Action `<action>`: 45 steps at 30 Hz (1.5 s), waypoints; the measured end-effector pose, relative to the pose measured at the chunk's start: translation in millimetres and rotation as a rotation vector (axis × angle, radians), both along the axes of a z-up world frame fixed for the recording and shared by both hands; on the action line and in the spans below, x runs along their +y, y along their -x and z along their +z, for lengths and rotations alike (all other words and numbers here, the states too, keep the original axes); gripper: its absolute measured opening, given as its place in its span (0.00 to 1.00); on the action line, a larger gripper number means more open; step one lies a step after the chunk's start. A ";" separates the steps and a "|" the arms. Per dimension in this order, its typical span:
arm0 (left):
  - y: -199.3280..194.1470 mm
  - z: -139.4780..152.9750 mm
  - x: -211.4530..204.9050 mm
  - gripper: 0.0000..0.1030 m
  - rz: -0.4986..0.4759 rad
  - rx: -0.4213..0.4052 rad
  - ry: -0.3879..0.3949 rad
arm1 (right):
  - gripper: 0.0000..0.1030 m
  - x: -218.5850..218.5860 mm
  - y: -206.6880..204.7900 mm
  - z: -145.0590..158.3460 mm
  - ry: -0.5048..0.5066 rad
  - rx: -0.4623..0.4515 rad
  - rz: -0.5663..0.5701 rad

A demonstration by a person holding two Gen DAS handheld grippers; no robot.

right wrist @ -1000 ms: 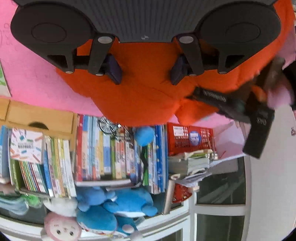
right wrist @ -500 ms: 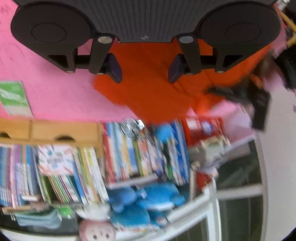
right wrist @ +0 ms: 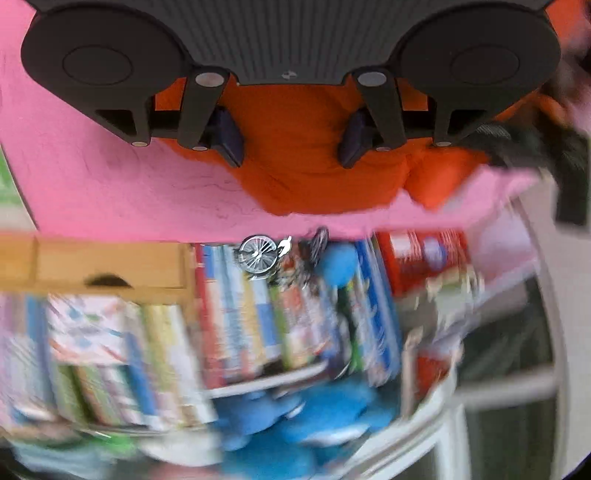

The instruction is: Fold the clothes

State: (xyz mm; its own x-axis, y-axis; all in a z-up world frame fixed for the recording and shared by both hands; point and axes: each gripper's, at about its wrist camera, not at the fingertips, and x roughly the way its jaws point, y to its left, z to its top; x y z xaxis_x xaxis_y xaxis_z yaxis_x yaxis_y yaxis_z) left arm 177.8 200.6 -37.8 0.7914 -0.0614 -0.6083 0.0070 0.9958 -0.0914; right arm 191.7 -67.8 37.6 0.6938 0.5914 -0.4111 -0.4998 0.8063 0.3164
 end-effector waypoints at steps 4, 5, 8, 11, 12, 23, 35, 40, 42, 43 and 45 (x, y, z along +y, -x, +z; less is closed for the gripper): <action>1.3 0.0 0.0 0.98 0.005 -0.007 0.007 | 0.99 -66.7 11.1 -8.1 -0.300 0.170 -0.086; 2.0 0.6 -0.8 0.98 0.008 -0.011 0.003 | 1.00 -78.1 11.9 -14.2 -0.355 0.220 -0.097; 4.2 2.9 -3.2 0.98 0.019 -0.018 -0.010 | 1.00 -95.9 13.0 -35.1 -0.447 0.354 -0.105; 6.3 5.8 -5.4 0.97 0.035 -0.022 -0.022 | 1.00 -86.4 6.4 -48.6 -0.456 0.431 -0.067; 7.0 6.8 -6.1 0.97 0.041 -0.024 -0.026 | 1.00 -79.8 2.4 -51.1 -0.454 0.445 -0.046; -2.4 21.2 -25.0 0.86 0.071 -0.054 -0.039 | 0.55 -45.6 -99.0 -29.7 -0.308 0.410 -0.042; 36.7 55.1 -21.3 0.88 0.139 -0.365 -0.079 | 0.87 -74.2 -39.7 -10.5 0.107 -0.074 -0.012; 15.5 57.0 -25.0 0.89 0.169 -0.359 -0.193 | 0.91 -74.1 45.4 -13.6 0.305 -0.296 0.116; 5.9 44.9 -27.5 0.89 0.171 -0.309 -0.220 | 0.93 -75.5 73.0 -15.6 0.346 -0.351 0.173; 2.4 38.3 -28.2 0.89 0.172 -0.285 -0.231 | 0.94 -73.6 82.0 -16.2 0.369 -0.365 0.198; -0.7 25.1 -29.3 0.89 0.178 -0.252 -0.236 | 0.94 -69.4 98.8 -18.3 0.421 -0.395 0.239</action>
